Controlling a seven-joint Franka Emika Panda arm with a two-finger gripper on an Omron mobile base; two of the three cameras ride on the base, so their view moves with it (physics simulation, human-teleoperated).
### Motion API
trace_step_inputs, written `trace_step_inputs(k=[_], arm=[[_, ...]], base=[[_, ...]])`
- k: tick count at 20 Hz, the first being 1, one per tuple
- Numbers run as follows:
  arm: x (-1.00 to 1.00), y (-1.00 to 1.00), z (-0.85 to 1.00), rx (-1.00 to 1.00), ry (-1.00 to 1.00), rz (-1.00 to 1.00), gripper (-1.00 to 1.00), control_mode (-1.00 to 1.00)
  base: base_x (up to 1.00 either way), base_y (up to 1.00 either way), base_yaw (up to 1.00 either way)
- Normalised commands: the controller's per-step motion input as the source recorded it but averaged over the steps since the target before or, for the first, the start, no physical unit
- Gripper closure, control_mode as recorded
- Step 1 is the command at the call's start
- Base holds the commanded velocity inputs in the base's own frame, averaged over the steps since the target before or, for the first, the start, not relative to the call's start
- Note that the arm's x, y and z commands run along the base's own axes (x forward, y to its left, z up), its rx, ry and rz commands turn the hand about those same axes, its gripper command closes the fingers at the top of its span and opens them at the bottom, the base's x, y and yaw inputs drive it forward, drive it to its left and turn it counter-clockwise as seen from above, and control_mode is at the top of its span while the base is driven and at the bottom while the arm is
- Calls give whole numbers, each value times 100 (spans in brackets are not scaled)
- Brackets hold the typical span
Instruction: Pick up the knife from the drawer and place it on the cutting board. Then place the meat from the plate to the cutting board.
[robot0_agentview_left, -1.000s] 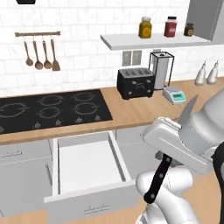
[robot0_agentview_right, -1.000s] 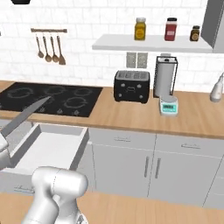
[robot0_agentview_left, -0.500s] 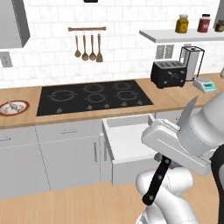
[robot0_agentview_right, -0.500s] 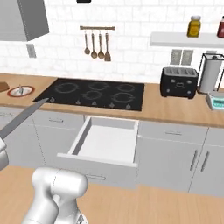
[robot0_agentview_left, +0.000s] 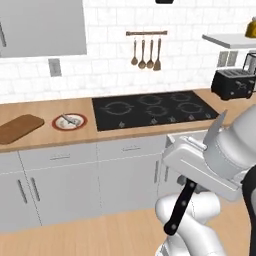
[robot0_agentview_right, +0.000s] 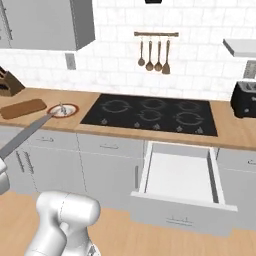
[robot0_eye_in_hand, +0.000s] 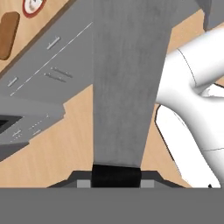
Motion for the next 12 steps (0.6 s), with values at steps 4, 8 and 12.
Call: trace_step_inputs(k=[4, 8, 12], arm=[[0, 0, 0, 0, 0, 0, 100, 100], [0, 0, 0, 0, 0, 0, 100, 100], [0, 0, 0, 0, 0, 0, 100, 100]], base=[[96, 100, -8], [100, 100, -11], [68, 100, -7]])
